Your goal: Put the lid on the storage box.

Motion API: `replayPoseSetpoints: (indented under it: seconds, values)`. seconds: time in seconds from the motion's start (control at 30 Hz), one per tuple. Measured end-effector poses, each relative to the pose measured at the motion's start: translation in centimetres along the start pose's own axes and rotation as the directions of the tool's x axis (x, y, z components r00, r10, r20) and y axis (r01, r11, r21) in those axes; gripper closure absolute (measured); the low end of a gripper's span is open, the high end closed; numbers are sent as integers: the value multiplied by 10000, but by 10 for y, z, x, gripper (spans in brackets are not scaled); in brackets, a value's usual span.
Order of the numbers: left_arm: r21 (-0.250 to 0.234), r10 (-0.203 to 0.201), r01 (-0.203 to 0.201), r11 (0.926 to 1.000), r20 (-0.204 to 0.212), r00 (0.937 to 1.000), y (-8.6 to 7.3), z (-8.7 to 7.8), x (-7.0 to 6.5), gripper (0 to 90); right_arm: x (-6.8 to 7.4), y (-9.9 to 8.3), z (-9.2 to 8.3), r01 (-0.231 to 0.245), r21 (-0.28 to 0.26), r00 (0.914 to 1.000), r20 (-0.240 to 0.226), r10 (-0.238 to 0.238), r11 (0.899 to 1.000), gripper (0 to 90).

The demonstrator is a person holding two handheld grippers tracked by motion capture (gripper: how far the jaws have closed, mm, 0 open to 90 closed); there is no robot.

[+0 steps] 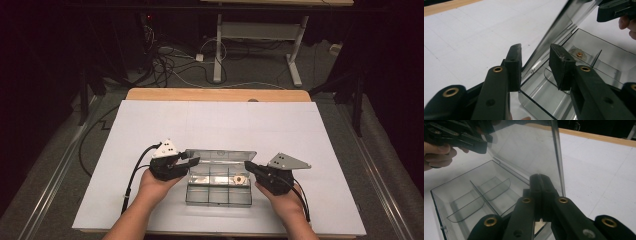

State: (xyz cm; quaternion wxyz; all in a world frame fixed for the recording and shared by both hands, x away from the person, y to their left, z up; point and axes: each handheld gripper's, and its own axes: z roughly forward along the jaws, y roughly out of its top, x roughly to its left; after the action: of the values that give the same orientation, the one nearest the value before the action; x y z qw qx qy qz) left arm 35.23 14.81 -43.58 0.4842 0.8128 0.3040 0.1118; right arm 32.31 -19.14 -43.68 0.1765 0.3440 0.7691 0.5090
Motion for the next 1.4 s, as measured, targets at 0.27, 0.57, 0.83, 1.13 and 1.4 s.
replayPoseSetpoints:
  seconds: [0.27,0.57,0.83,1.13,1.4]
  values:
    - [259,-11,14,9997,-109,9999,-2,-5,-5,586,1,-1,-2,-73,7,10000,-29,73,10000,900]
    - [434,-595,604,9972,-221,9980,-18,-27,-4,514,2,-2,-2,-49,3,10000,-17,49,10000,900]
    - [28,-461,460,9989,448,9979,-25,-35,-16,605,5,-4,-2,-49,140,10000,-22,50,9999,900]
    - [310,-197,161,9994,1176,9929,-24,-23,-28,843,9,-10,-3,-15,358,10000,-26,16,9994,900]
    - [180,-106,86,9998,1141,9934,-24,-25,-28,848,10,-17,-7,31,610,10000,48,-34,9981,900]
